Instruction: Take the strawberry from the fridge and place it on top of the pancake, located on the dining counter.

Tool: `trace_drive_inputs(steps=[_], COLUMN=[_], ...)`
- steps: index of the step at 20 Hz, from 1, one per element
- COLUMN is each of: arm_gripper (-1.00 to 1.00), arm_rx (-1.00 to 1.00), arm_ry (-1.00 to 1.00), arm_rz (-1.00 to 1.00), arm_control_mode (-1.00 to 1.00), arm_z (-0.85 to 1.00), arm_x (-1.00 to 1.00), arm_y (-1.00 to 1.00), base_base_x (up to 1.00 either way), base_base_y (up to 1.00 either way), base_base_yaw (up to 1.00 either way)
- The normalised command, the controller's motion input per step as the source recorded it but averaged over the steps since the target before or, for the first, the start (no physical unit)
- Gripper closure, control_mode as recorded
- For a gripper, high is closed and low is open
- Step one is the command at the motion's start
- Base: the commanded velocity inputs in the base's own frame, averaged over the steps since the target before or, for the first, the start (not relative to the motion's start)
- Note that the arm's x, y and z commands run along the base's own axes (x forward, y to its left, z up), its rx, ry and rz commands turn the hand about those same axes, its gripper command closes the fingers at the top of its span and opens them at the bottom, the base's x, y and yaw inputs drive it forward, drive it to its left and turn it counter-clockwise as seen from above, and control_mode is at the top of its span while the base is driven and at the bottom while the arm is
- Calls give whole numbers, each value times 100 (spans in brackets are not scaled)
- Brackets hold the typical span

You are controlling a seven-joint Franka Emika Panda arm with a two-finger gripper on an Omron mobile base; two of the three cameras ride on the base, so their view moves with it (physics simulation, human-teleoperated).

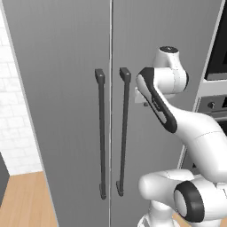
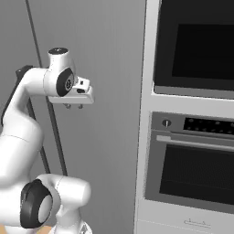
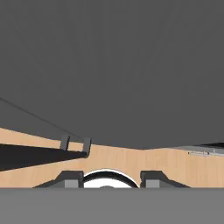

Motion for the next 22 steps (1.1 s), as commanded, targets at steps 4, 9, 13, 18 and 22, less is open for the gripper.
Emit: trace_drive_inputs(steps=[4,9,13,18,22], arm_gripper=[-100,-100,-100,-100,-100], arm_rx=[0,0,0,0,0], arm_ry=[-6,-15,-12,-12,-11], arm_rz=[0,0,-5,-6,0], arm_control_mode=[-100,-100,-100,-100,-100], arm_z=[0,0,0,0,0], arm_x=[-50,-100,-92,-29,-21], arm_y=[-1,0,0,0,0], base_base_x=[0,0,0,0,0], base_base_y=[0,0,0,0,0], base_base_yaw=[0,0,0,0,0])
